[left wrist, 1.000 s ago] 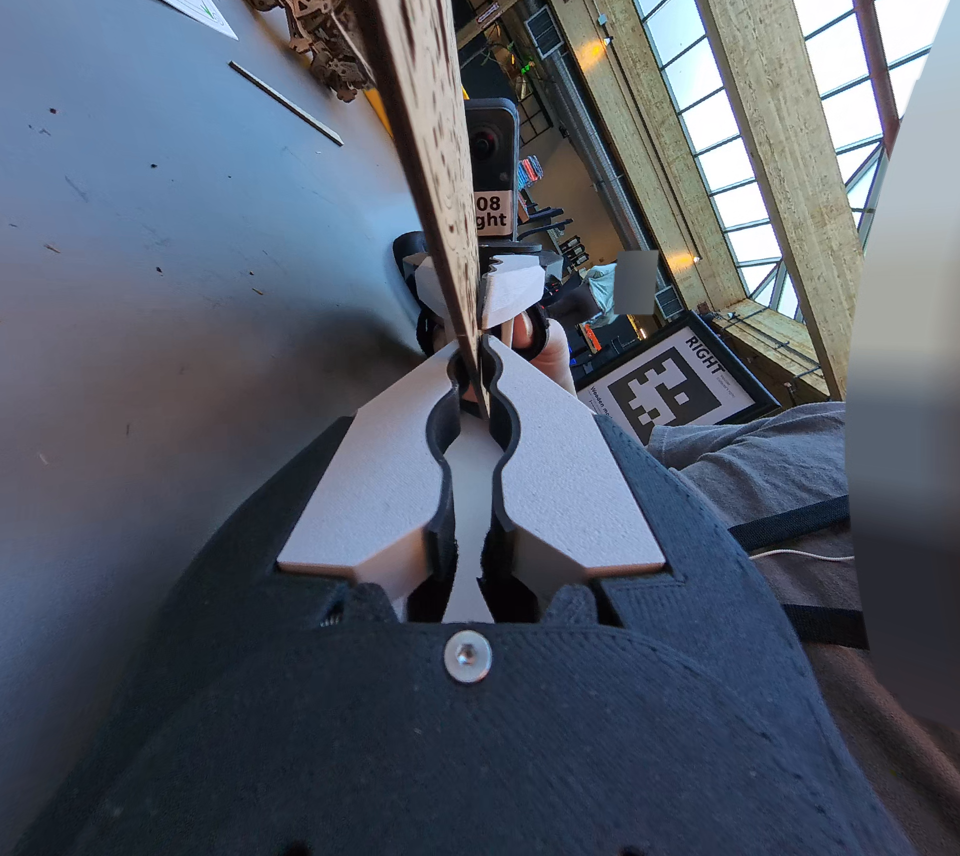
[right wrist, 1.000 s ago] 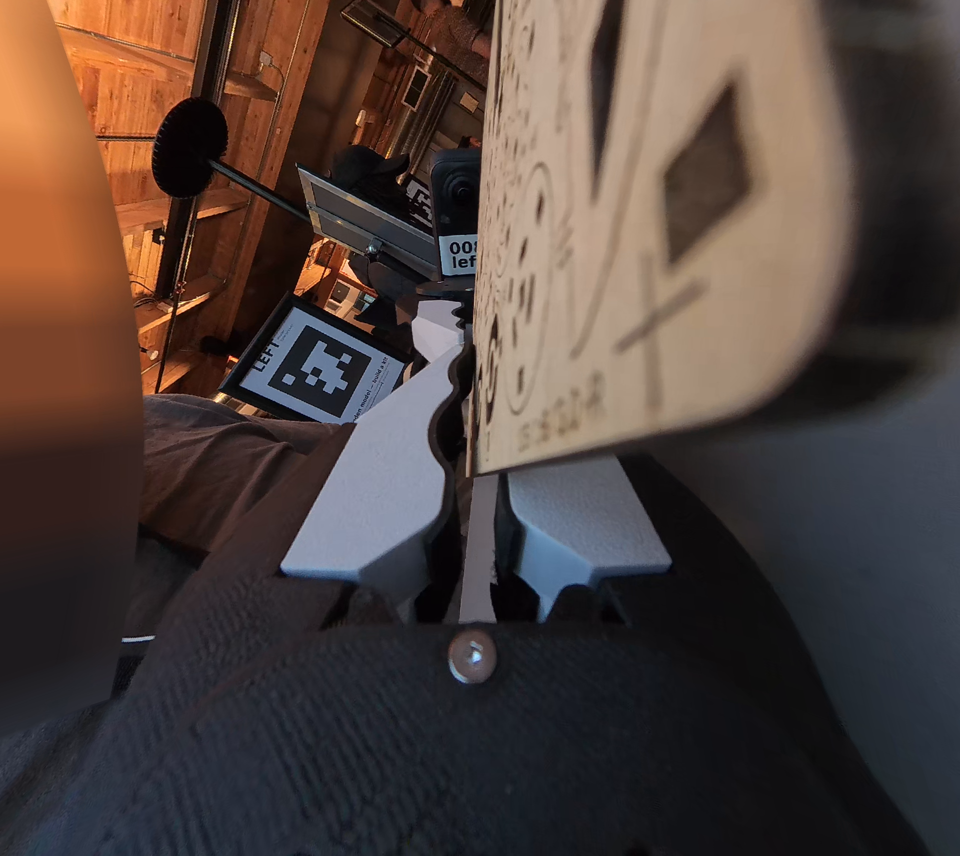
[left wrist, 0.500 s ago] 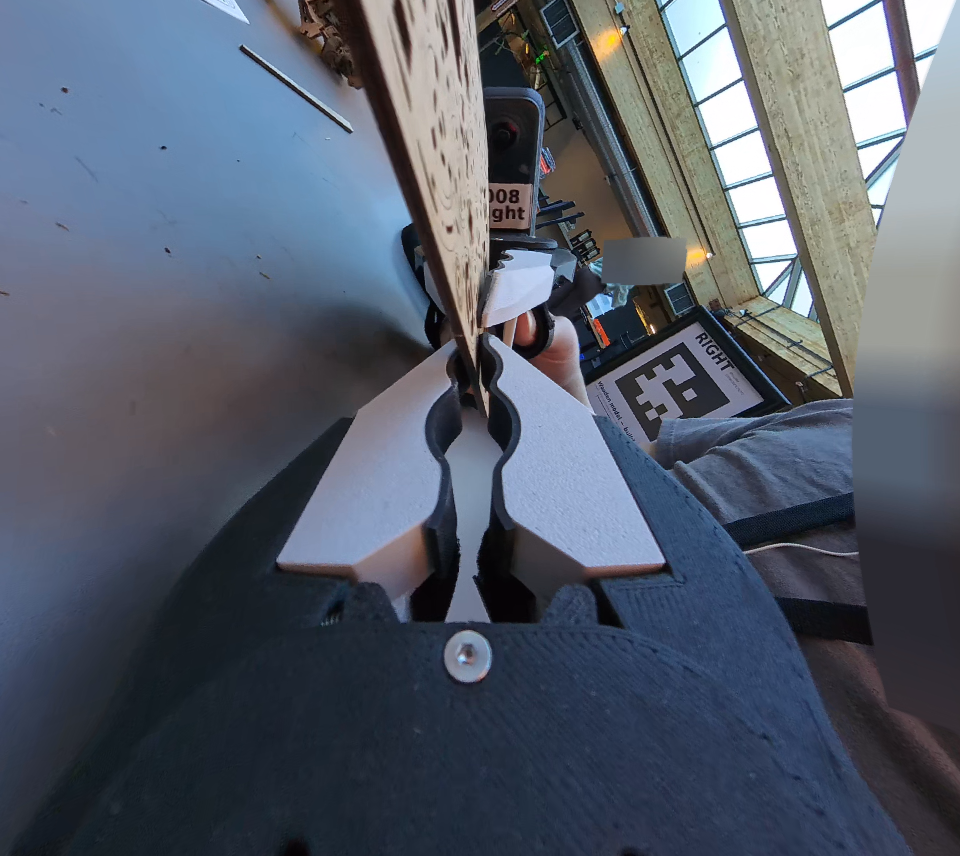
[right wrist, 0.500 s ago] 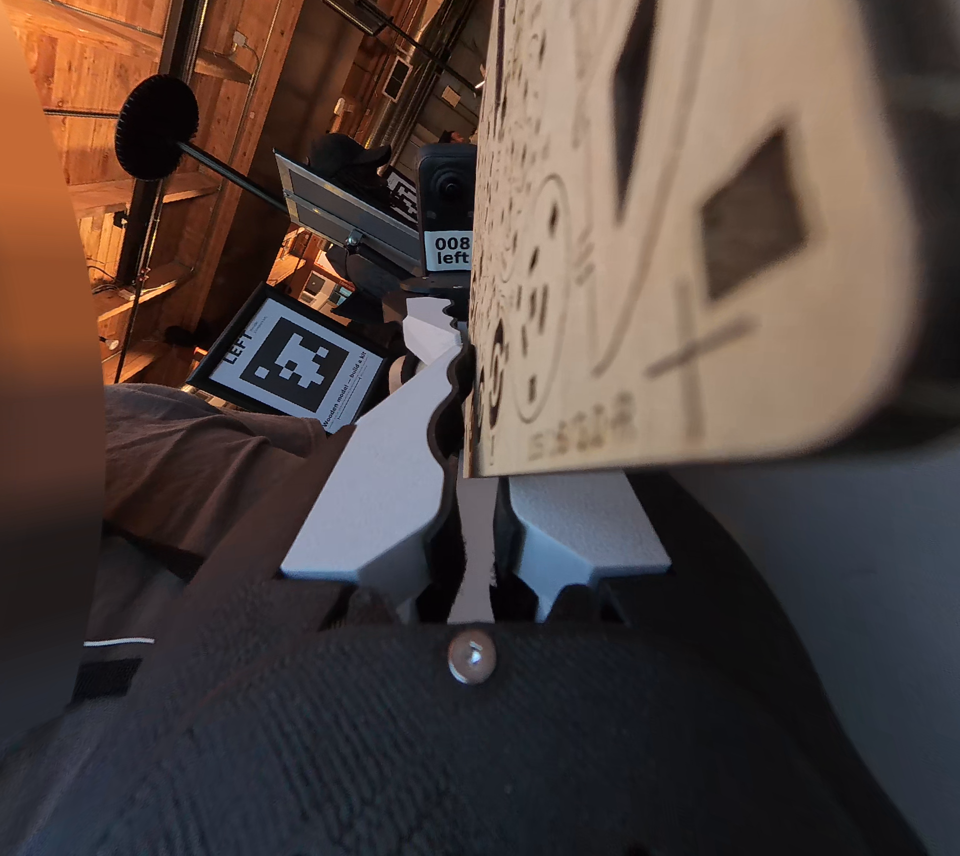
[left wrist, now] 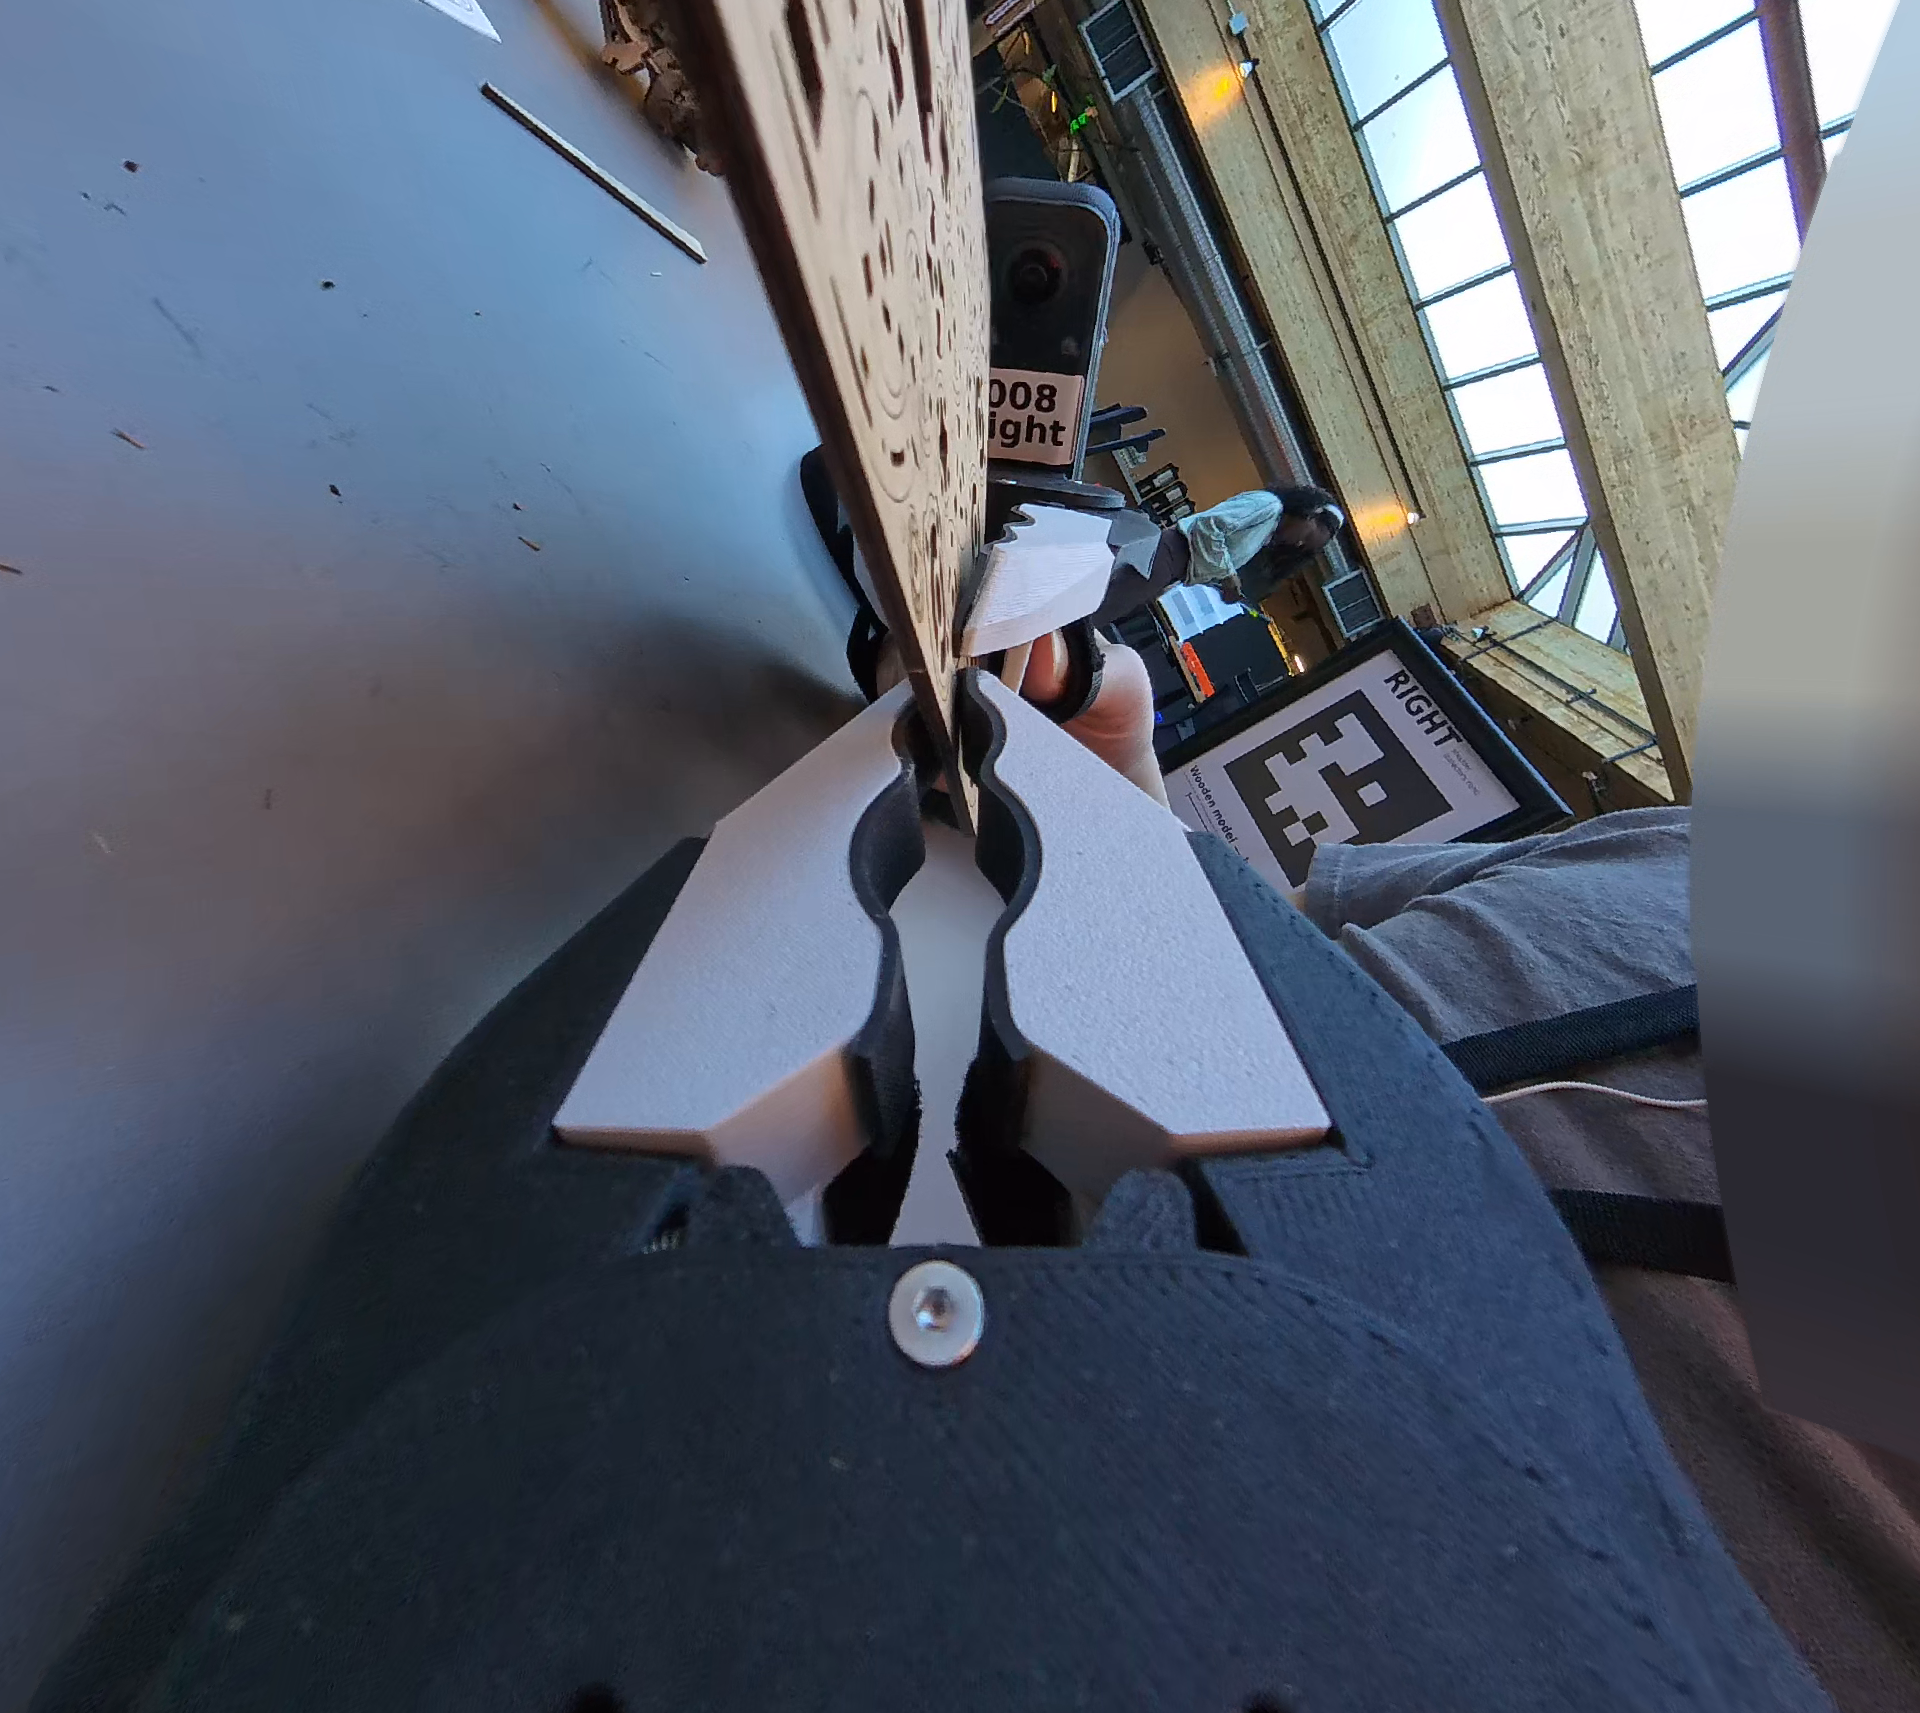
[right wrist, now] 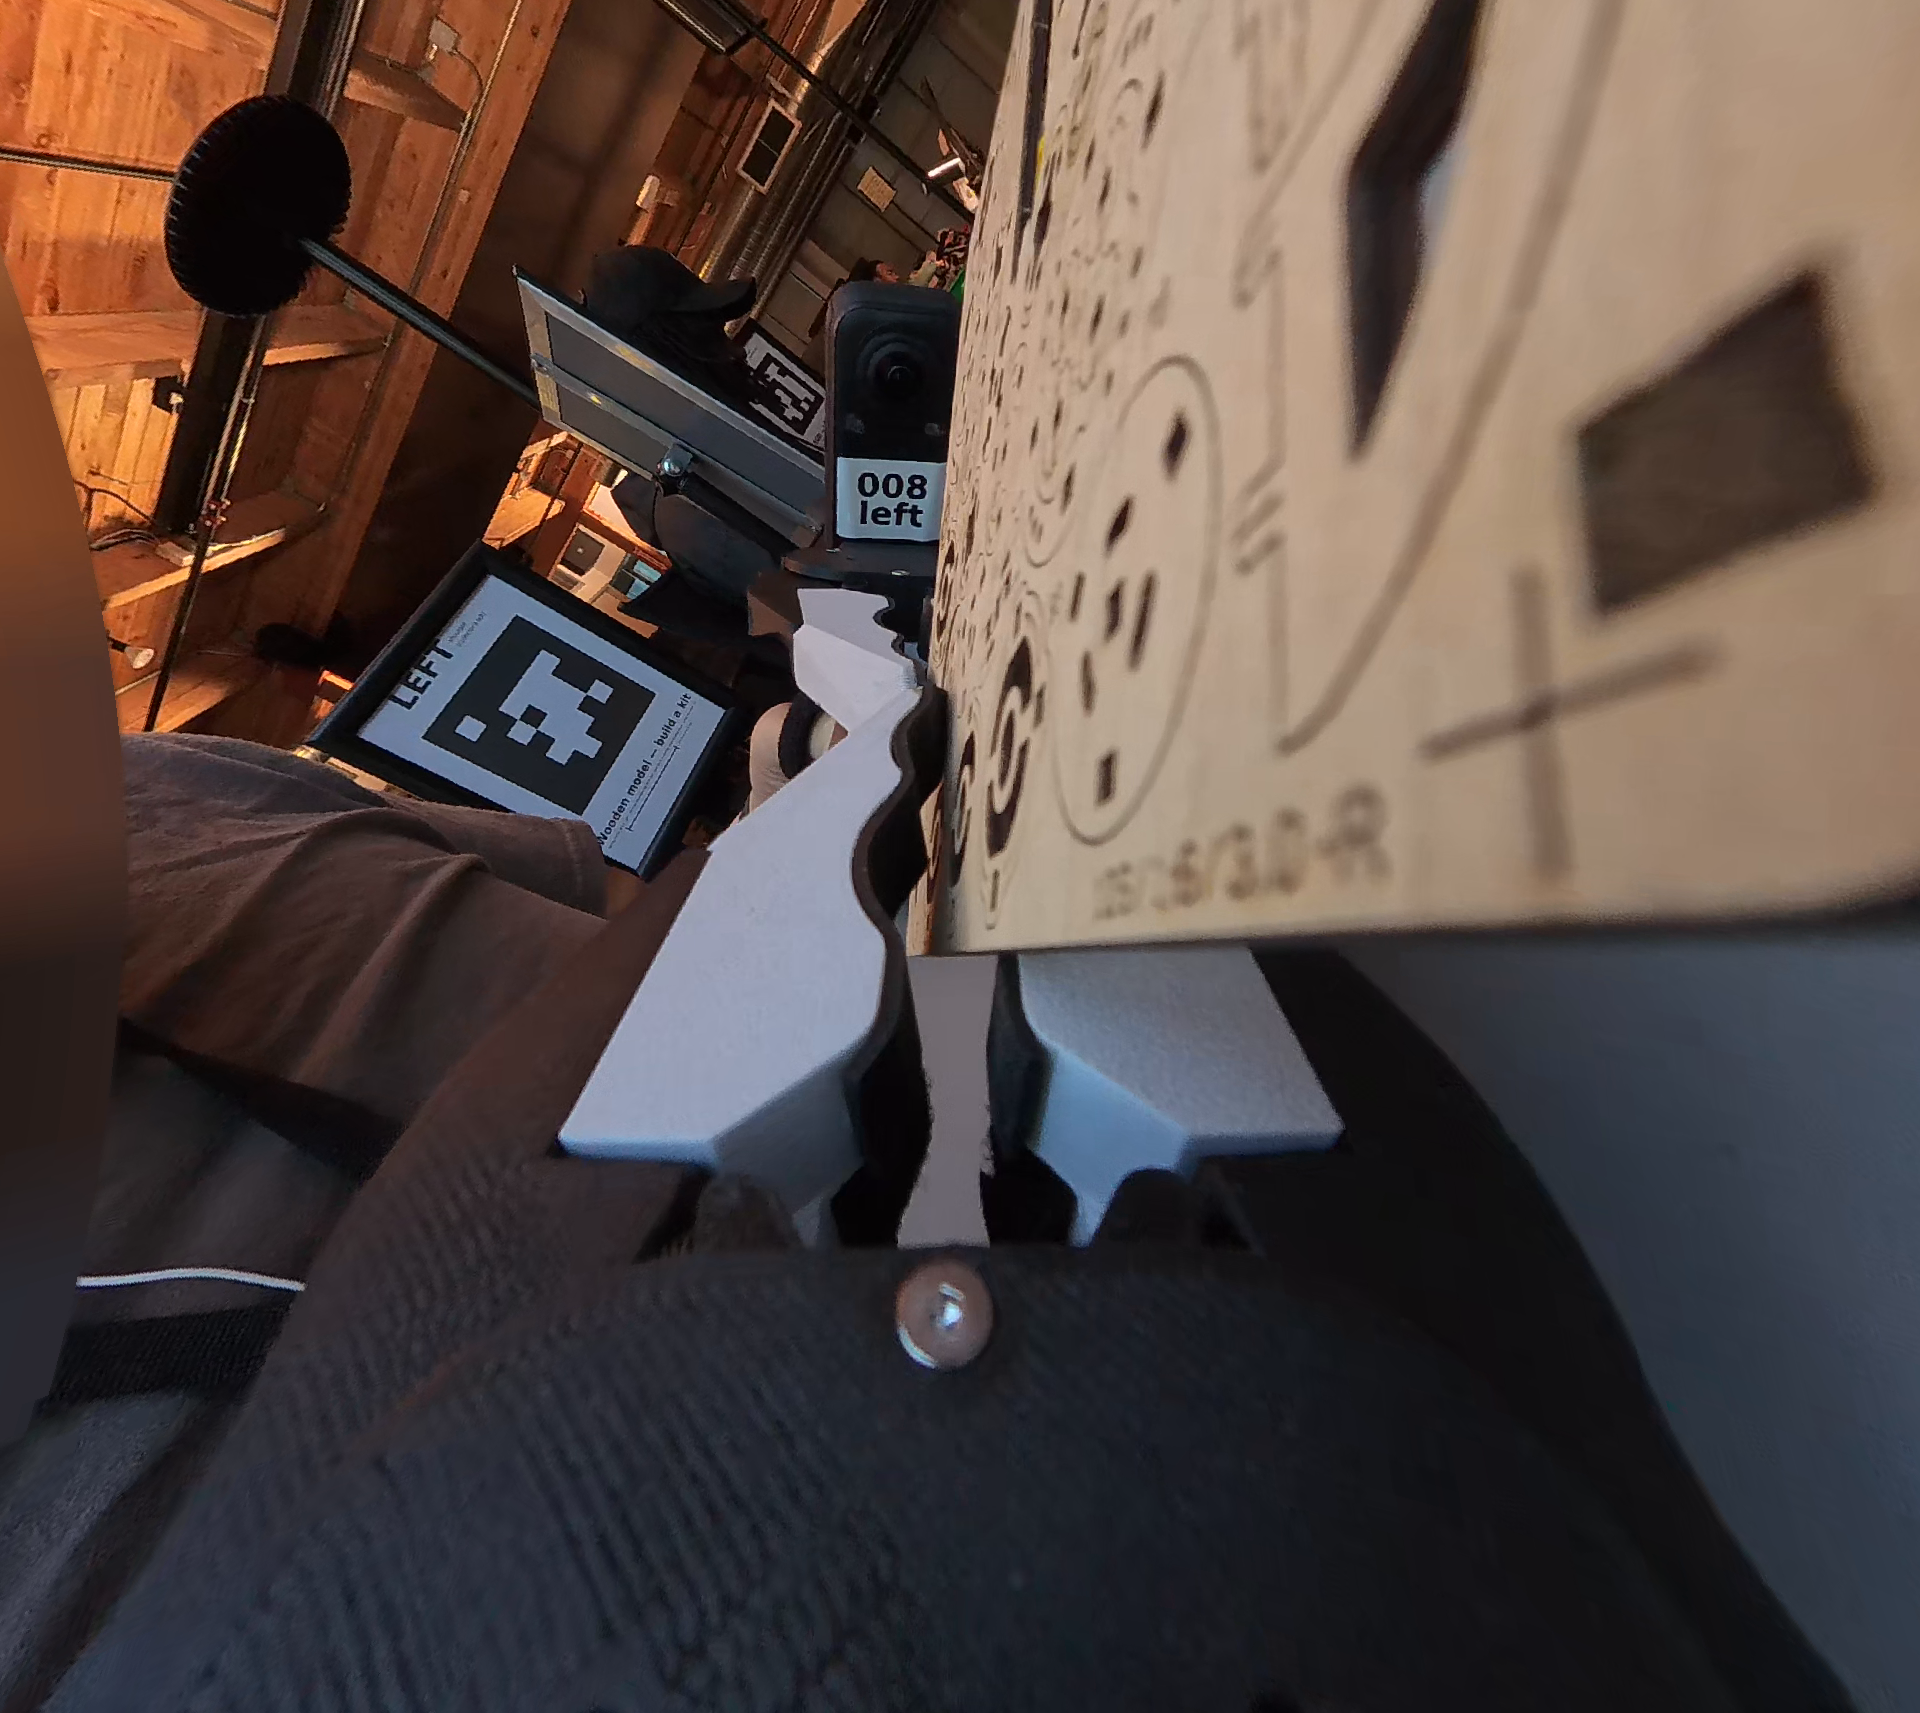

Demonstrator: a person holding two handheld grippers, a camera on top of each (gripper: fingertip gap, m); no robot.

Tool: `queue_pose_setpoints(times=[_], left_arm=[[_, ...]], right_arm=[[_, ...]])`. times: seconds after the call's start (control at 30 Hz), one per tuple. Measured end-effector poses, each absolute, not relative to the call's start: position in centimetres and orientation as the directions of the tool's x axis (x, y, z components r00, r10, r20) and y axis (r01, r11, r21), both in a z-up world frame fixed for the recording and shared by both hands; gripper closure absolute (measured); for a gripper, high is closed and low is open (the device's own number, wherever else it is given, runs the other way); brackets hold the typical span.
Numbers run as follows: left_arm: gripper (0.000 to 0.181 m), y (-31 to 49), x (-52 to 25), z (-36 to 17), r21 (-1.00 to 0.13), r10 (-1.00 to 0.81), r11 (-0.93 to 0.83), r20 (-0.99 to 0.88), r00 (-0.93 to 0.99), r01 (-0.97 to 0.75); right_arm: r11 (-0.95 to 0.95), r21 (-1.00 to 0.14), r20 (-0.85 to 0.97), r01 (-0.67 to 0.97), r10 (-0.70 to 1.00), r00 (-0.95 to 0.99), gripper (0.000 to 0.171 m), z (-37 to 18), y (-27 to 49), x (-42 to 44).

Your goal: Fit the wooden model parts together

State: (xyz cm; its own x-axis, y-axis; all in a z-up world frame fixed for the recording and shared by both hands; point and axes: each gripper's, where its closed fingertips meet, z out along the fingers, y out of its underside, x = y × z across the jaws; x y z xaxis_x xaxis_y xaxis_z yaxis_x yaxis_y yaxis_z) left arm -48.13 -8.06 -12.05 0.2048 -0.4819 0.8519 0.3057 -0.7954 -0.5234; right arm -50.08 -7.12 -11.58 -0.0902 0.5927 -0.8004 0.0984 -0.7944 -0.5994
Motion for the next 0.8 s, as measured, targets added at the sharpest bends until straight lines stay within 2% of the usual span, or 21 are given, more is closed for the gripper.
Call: queue_pose_setpoints(times=[0.2, 0.3, 0.37, 0.4, 0.43, 0.5, 0.7, 0.8], left_arm=[[0.181, -8.0, -48.1, -12.0, -0.534, -0.490, -0.790, 0.846, 0.212, 0.302], [0.181, -7.9, -48.0, -11.7, -0.552, -0.516, -0.777, 0.834, 0.198, 0.302], [0.181, -7.9, -48.0, -11.5, -0.559, -0.525, -0.769, 0.829, 0.193, 0.309], [0.181, -7.9, -48.0, -11.5, -0.561, -0.526, -0.767, 0.828, 0.195, 0.312], [0.181, -7.8, -48.1, -11.5, -0.565, -0.527, -0.761, 0.825, 0.204, 0.318], [0.181, -7.5, -48.4, -11.6, -0.567, -0.522, -0.750, 0.824, 0.221, 0.340], [0.180, -7.5, -48.4, -11.5, -0.562, -0.520, -0.751, 0.827, 0.213, 0.348], [0.180, -7.4, -48.4, -11.6, -0.579, -0.528, -0.739, 0.815, 0.239, 0.344]], right_arm=[[-0.775, -0.626, -0.780, 0.088, 0.621, -0.075, 0.171, -11.6, -7.0, -50.0], [-0.807, -0.582, -0.812, 0.099, 0.570, -0.126, 0.171, -11.2, -7.0, -49.9], [-0.781, -0.619, -0.784, 0.082, 0.609, -0.120, 0.171, -11.0, -7.0, -50.0], [-0.770, -0.634, -0.771, 0.068, 0.624, -0.125, 0.165, -10.8, -7.1, -49.9], [-0.772, -0.633, -0.770, 0.047, 0.623, -0.135, 0.152, -10.5, -7.0, -49.8], [-0.798, -0.602, -0.790, -0.008, 0.597, -0.136, 0.145, -10.2, -6.4, -49.4], [-0.788, -0.616, -0.786, -0.018, 0.616, -0.053, 0.160, -10.9, -5.8, -49.4], [-0.792, -0.610, -0.792, -0.020, 0.610, -0.025, 0.161, -11.2, -5.5, -49.5]])
